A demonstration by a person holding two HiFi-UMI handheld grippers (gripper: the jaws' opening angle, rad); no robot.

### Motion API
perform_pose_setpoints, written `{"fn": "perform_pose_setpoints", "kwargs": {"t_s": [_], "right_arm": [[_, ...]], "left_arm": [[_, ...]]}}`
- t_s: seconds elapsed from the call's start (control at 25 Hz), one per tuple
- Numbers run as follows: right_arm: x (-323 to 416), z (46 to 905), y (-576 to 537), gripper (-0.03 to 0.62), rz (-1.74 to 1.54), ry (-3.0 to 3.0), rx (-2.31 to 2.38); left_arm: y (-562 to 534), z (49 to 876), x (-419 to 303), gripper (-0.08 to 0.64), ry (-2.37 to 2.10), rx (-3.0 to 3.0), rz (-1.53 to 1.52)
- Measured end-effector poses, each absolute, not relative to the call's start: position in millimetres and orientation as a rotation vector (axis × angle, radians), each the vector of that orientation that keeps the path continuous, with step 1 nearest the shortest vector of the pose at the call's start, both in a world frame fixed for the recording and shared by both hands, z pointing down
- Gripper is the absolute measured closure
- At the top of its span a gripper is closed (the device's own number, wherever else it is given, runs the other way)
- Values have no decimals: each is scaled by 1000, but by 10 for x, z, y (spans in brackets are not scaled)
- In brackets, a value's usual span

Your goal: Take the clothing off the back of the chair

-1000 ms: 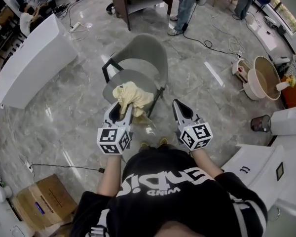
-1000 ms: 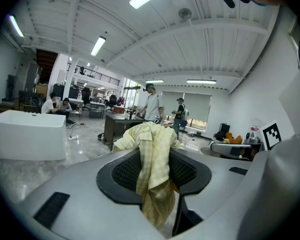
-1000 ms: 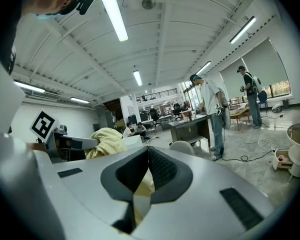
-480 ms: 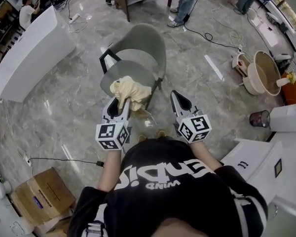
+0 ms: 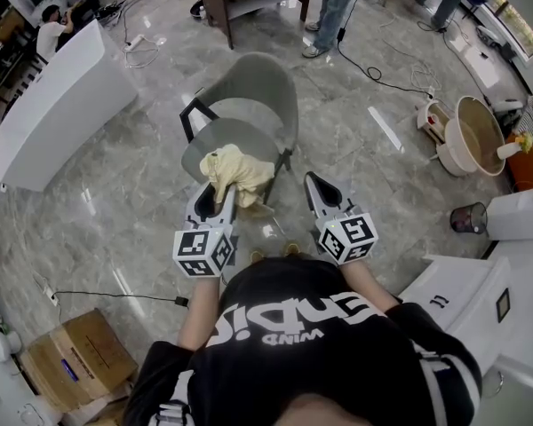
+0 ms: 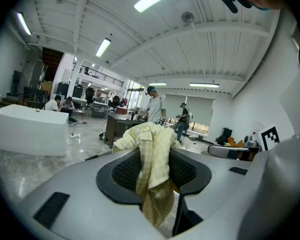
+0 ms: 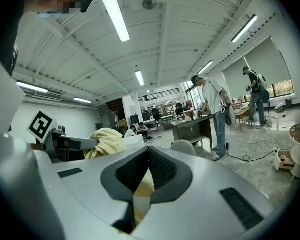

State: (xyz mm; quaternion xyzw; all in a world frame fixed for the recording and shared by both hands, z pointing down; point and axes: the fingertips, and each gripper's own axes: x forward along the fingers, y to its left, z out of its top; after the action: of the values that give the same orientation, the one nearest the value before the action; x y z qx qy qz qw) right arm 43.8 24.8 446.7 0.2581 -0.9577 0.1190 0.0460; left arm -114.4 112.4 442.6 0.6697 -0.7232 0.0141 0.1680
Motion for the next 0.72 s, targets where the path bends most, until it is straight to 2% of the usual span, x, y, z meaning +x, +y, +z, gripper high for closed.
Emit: {"fn": "perform_pose_setpoints", "kwargs": {"t_s": [0.72], "right_arm": [[520, 4449, 265, 578, 367, -2919, 787]], "left_arm": [[1136, 4391, -1043, 394, -2039, 1909, 36]]}}
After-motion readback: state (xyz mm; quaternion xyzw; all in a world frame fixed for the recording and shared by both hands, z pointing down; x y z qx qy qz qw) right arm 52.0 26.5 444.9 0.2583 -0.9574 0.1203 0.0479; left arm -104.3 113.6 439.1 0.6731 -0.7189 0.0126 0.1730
